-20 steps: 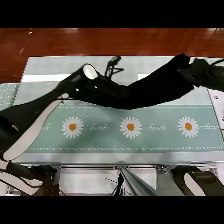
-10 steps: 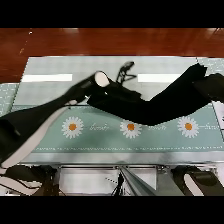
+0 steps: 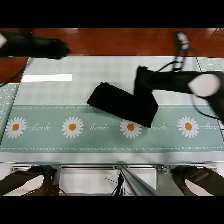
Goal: Fold the shirts.
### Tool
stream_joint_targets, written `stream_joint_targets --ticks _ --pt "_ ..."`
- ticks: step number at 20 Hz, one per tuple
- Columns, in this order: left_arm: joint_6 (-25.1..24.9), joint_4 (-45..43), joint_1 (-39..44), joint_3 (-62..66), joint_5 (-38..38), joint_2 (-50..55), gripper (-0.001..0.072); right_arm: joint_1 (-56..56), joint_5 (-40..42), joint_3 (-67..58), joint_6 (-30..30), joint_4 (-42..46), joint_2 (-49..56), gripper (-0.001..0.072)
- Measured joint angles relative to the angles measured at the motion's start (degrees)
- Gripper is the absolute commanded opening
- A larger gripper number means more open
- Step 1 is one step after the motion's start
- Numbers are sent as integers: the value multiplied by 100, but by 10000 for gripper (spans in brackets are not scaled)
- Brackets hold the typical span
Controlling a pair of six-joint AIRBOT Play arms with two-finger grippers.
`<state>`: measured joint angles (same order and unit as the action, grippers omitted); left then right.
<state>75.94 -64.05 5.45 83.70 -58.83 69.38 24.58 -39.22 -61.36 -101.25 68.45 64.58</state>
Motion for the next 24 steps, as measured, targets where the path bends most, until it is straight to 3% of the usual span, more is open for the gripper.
stream_joint_targets --ticks 1,2,4,5,8,11,16,17,18,19,21,24 --pt "2 -44 -249 0 -254 -140 20 280 490 0 -28 -173 374 22" --pt "0 -94 -431 -13 -474 -229 20 542 1005 0 -39 -382 737 75" --pt "-52 -166 -667 -140 -841 -352 20 966 1928 0 -83 -876 1340 486" --pt "-79 -170 -717 -251 -955 -382 20 1123 2277 0 -81 -1108 1558 530" --pt "-160 -223 -789 -785 -994 -437 20 1320 2664 0 20 -1434 1825 531" --pt "-205 -234 -826 -1346 -857 -457 20 962 1945 0 210 -984 1502 530" --pt "-302 -240 -848 -1792 -774 -485 20 -640 -920 46 295 1091 420 480" --pt "-308 -240 -848 -1825 -772 -501 20 -1071 -1473 138 304 1408 243 500" --pt "-310 -240 -848 -1849 -778 -520 20 -1473 -1871 291 310 1574 107 577" --pt "-313 -240 -848 -1862 -785 -546 20 -1840 -2129 494 328 1532 -2 611" --pt "-317 -227 -848 -1884 -841 -590 20 -2433 -2229 1043 466 931 -144 612" --pt "-330 -85 -848 -1902 -962 -625 20 -2708 -1458 1902 730 -435 -227 611"
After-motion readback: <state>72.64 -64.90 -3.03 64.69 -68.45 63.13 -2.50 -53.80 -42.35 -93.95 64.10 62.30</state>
